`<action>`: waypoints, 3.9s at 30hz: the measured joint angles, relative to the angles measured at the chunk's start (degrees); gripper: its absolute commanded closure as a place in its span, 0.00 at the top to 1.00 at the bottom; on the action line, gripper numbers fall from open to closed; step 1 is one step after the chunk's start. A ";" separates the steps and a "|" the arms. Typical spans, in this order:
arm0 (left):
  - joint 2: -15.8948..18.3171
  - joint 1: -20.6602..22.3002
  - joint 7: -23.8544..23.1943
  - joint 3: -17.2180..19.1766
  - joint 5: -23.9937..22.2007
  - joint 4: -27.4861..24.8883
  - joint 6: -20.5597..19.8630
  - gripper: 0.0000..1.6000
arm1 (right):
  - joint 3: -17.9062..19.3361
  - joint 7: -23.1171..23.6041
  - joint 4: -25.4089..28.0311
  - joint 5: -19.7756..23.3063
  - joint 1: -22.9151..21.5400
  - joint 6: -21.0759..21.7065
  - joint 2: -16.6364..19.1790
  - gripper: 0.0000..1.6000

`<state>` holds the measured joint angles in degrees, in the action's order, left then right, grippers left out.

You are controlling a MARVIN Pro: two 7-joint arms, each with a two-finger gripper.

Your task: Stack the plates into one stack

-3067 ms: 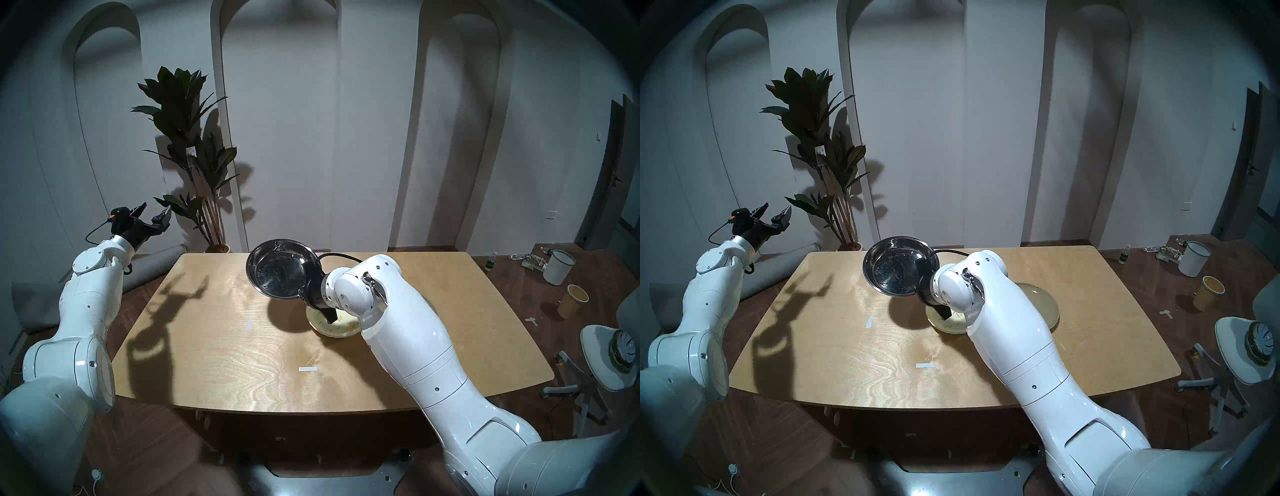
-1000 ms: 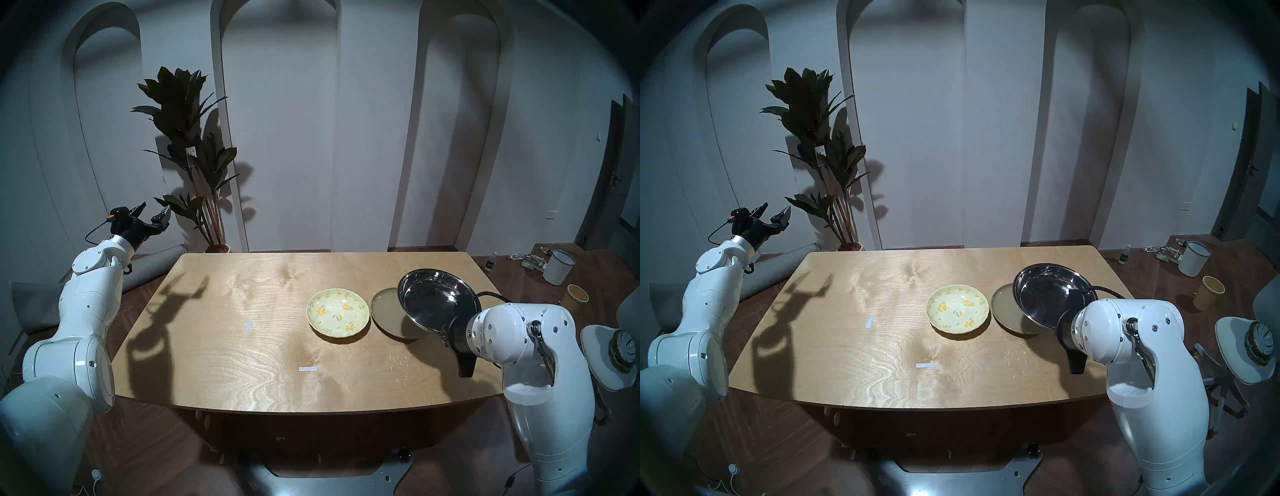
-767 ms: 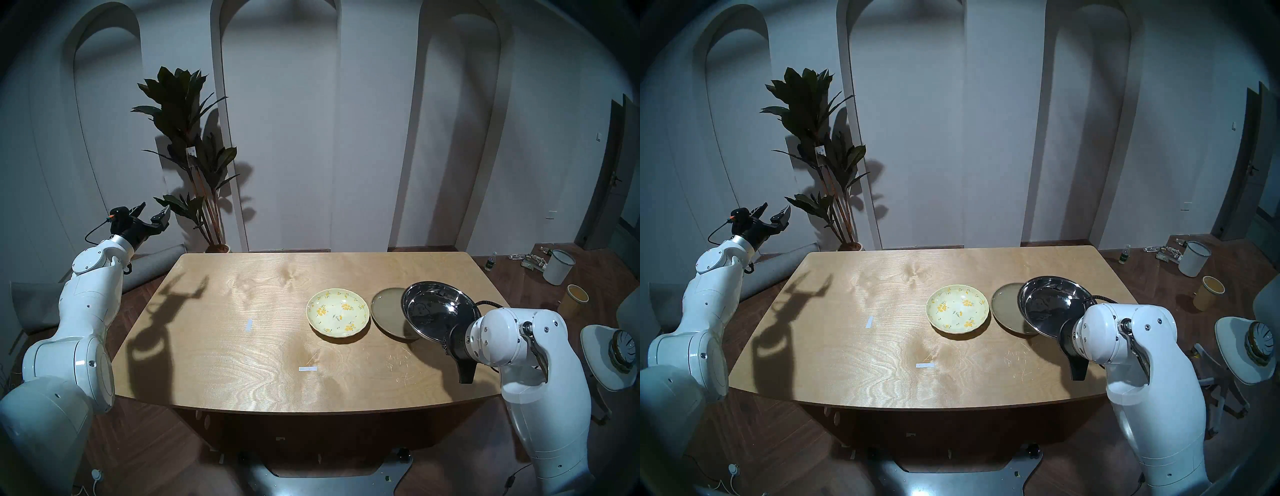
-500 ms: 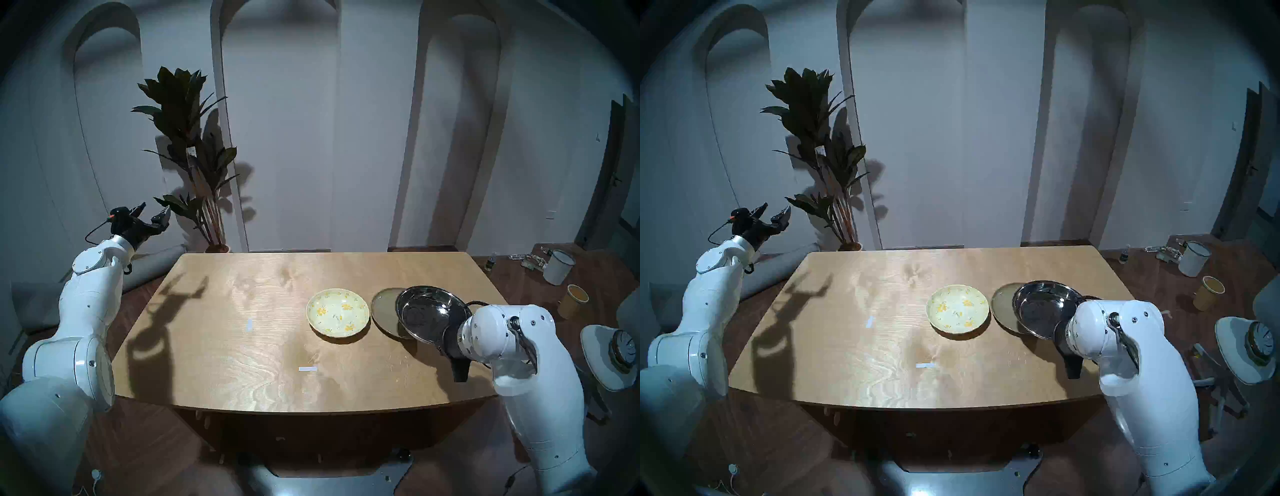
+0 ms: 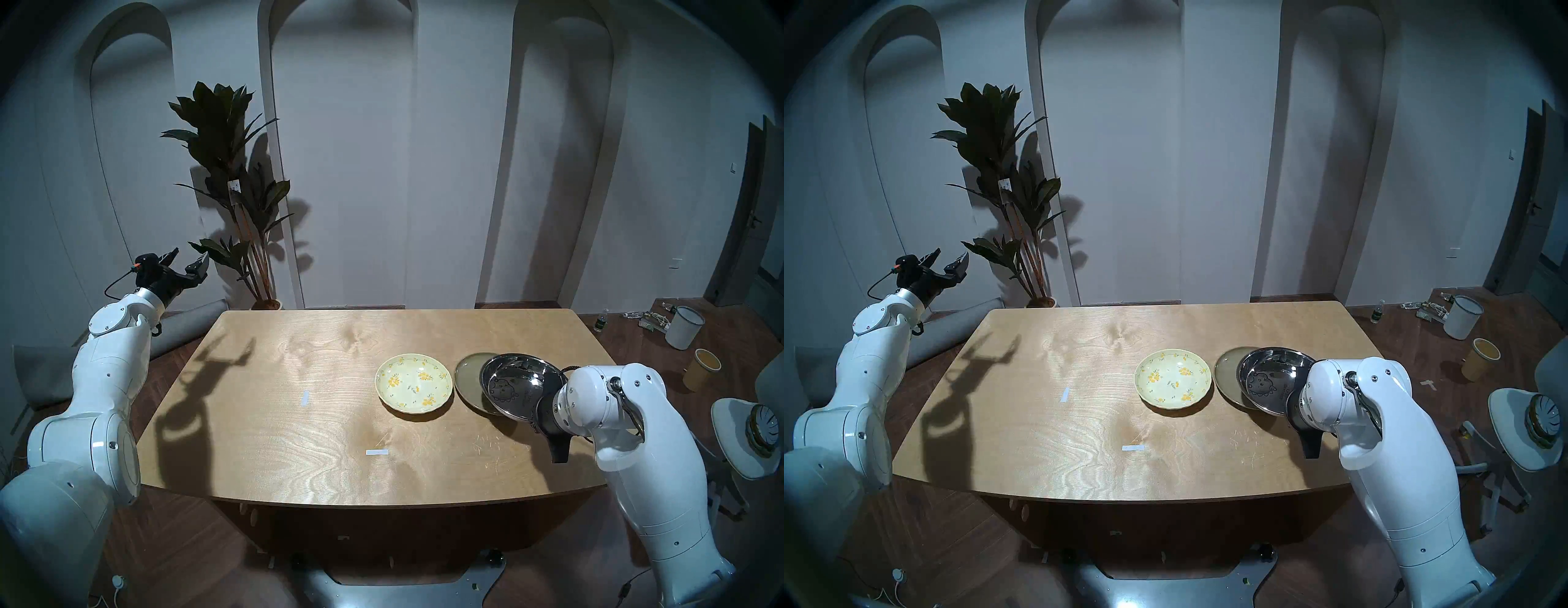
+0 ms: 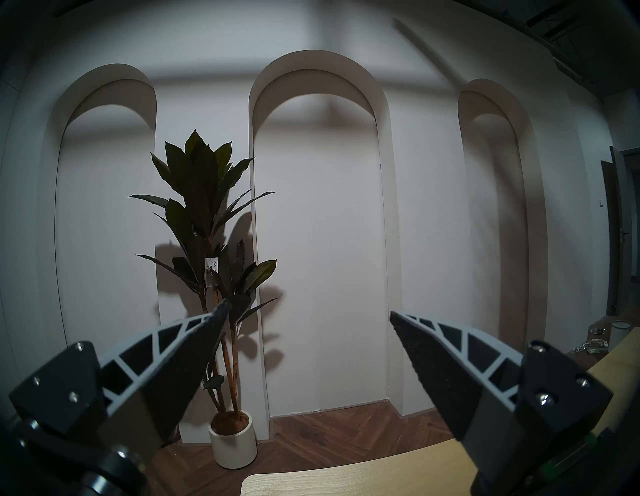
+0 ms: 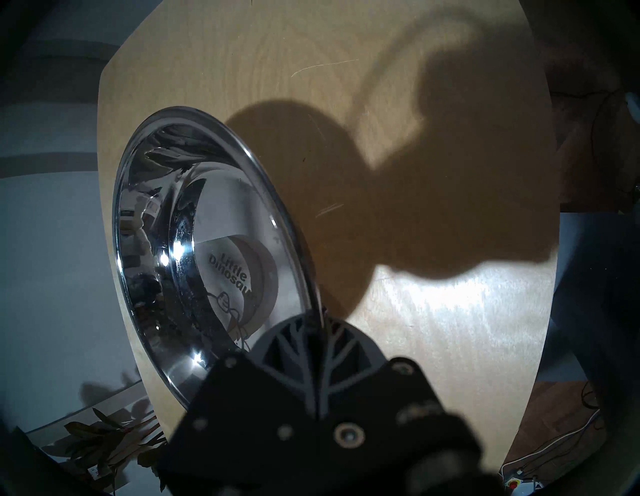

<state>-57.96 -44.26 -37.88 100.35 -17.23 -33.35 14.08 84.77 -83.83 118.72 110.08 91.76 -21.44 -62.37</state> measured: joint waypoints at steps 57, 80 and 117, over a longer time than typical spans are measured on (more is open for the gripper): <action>0.04 0.17 -0.08 -0.09 0.03 0.21 0.15 1.00 | -4.62 5.39 -12.15 5.34 -10.97 6.74 -4.35 0.00; 0.05 0.28 -0.16 -0.12 0.04 0.38 0.24 1.00 | -3.61 2.33 -10.28 4.14 -10.14 3.89 -4.16 0.00; 0.07 0.44 -0.22 -0.14 0.05 0.56 0.34 1.00 | -2.68 3.42 -11.60 4.59 -8.61 3.95 -4.31 0.46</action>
<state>-57.89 -43.82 -38.10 100.21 -17.18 -32.79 14.42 82.09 -80.41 107.12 114.68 83.15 -17.49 -66.68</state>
